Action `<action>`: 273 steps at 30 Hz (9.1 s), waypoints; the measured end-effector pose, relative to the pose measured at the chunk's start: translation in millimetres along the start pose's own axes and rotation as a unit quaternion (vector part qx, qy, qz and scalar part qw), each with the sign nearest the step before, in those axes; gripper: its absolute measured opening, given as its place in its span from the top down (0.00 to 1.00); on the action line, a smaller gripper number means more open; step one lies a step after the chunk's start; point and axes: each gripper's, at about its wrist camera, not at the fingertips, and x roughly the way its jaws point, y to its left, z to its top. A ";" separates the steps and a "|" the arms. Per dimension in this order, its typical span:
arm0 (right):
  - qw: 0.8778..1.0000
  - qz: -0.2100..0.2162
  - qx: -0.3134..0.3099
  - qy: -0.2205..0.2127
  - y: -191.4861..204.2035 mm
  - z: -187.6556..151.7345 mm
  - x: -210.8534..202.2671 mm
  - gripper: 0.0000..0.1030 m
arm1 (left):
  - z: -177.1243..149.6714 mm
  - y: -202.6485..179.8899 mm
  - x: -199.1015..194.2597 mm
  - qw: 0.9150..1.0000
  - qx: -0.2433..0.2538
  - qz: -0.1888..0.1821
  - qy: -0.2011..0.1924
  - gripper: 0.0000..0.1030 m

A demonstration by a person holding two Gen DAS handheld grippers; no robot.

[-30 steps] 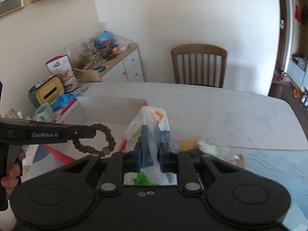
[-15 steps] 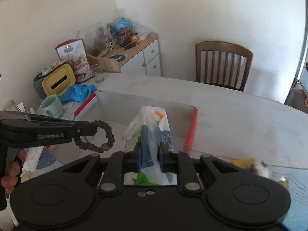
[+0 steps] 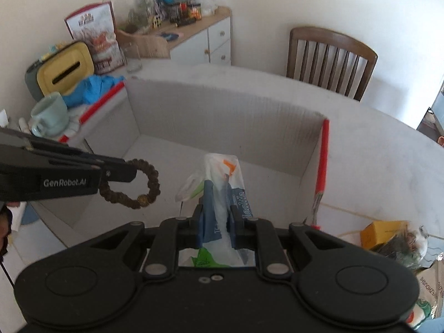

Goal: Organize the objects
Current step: 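Carry the bracelet and plastic bag over the open cardboard box with both tools, then open the left tool to drop the bracelet while the right releases the bag into the box, then move both tools back to the pile of items on the table, then grasp the embroidered pouch with the left tool while the right grasps the snack bag, then carry the pouch and snack bag over the cardboard box with both tools, then open both tools to drop the pouch and snack bag into the box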

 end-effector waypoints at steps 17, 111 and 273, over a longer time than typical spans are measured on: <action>0.999 -0.012 -0.006 0.045 6.8 -6.0 20.8 0.83 | -0.7 6.8 24.8 0.997 0.009 0.011 0.071 0.92; 0.989 -0.035 0.127 -0.067 -285.7 -154.6 -160.7 0.16 | -75.2 -302.0 -7.7 0.992 0.098 -0.051 -0.063 0.00; 0.998 0.056 -0.028 0.030 17.4 -3.5 12.3 0.72 | 25.7 -16.4 40.1 0.997 0.063 0.025 0.028 0.59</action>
